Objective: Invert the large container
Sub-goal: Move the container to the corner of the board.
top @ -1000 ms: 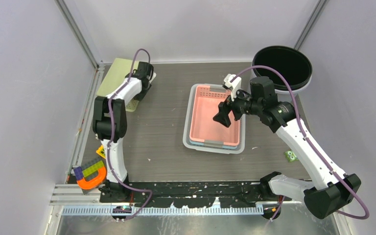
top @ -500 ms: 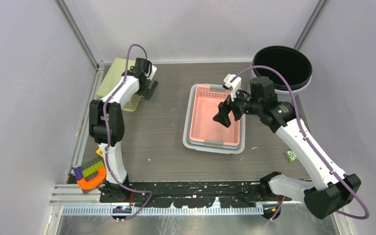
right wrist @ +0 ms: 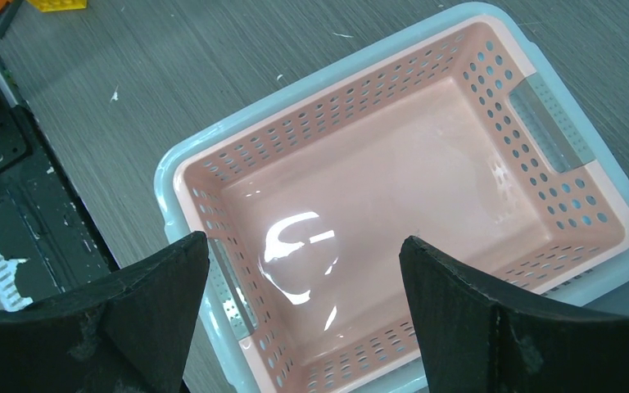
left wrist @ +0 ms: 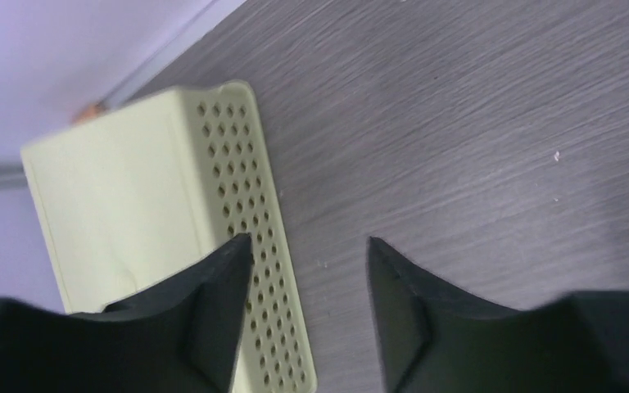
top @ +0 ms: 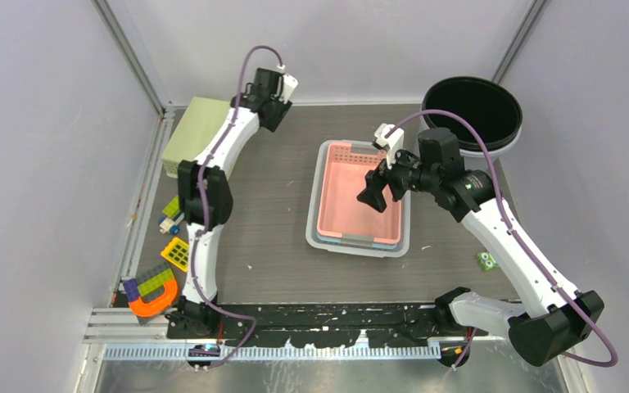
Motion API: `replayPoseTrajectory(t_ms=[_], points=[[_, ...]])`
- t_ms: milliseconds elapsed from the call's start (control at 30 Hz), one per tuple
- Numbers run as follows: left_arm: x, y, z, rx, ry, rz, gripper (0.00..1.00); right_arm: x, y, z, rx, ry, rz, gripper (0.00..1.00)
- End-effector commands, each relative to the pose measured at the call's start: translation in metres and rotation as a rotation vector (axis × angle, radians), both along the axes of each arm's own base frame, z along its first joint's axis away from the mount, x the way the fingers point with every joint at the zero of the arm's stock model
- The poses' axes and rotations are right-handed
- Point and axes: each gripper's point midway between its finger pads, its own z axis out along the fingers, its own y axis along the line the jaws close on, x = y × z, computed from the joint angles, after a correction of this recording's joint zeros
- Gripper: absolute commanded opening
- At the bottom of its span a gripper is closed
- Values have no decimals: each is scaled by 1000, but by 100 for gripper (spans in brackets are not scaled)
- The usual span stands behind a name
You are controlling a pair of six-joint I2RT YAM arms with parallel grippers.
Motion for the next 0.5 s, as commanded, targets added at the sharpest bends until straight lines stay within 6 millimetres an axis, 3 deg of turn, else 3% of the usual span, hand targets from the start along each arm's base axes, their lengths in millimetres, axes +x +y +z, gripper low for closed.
replayPoseTrajectory(t_ms=[0,200,467], points=[[13,-2,-39,82,74,49,44,10,-2,3,-9,-51,-7,90],[43,8,-71,182,38,101,16,11,-2,-2,-18,-40,-9,90],[78,44,-83,397,-95,194,9,16,-3,-12,-35,-22,-16,90]])
